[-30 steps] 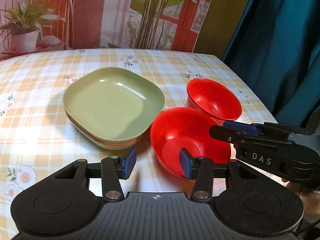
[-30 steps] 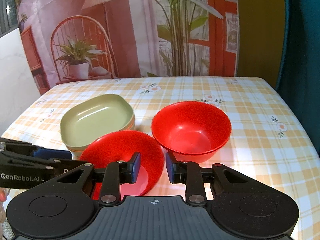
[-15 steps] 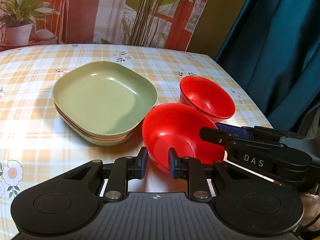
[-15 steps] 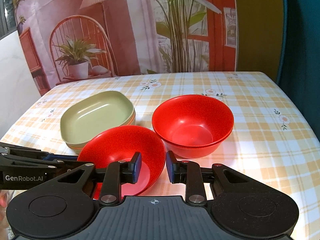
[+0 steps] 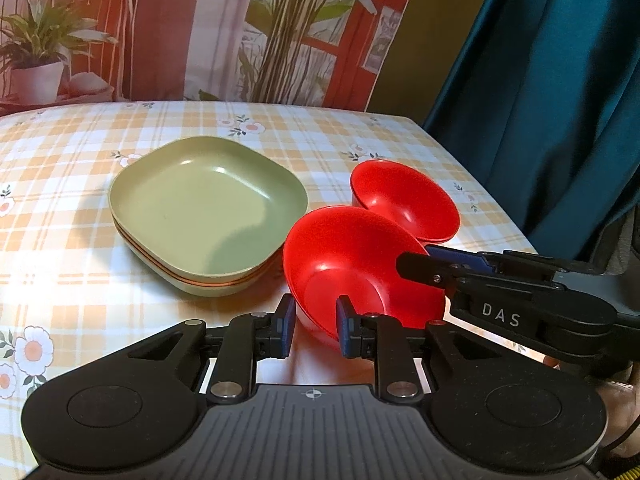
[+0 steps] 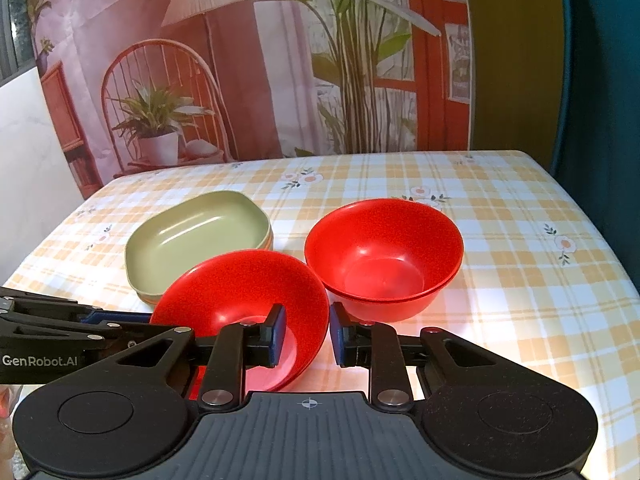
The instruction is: Organize plates and bowls
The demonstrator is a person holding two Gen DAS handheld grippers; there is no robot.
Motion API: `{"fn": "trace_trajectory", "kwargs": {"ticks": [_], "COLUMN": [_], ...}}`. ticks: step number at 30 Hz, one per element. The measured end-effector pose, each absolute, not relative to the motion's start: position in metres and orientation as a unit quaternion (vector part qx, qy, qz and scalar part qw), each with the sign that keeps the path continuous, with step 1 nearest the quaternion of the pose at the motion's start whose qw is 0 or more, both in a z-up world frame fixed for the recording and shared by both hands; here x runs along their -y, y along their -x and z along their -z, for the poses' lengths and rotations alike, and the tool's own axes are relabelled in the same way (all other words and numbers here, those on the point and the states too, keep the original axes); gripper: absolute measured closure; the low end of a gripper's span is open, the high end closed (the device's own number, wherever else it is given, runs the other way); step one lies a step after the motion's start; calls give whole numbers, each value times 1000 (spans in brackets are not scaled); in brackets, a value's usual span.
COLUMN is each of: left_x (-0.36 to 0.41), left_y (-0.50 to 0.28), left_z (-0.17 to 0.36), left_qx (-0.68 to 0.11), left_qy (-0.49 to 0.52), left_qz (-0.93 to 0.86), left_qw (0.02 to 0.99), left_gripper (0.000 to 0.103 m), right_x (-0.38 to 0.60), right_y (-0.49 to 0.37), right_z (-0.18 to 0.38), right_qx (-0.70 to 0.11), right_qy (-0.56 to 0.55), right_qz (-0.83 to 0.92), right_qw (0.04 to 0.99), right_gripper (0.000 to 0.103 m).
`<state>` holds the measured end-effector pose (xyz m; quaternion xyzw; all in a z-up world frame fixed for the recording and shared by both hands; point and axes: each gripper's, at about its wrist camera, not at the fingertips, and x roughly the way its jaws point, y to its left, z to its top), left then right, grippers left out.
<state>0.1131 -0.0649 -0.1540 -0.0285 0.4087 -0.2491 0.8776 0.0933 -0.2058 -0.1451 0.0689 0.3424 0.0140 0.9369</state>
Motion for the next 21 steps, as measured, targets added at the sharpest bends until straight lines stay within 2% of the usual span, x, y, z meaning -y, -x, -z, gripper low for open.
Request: {"fn": "trace_trajectory", "kwargs": {"ticks": [21], "left_x": [58], "left_y": [-101], "left_z": [127], "left_qx": [-371], "left_qy": [30], "left_qz": [240], "left_qw": [897], "left_gripper": [80], "right_x": [204], "right_y": [-85], "right_z": [122], "right_qx": [-300], "right_qy": [-78], "right_qz": [-38], "right_qw": [950], "right_gripper": [80]}}
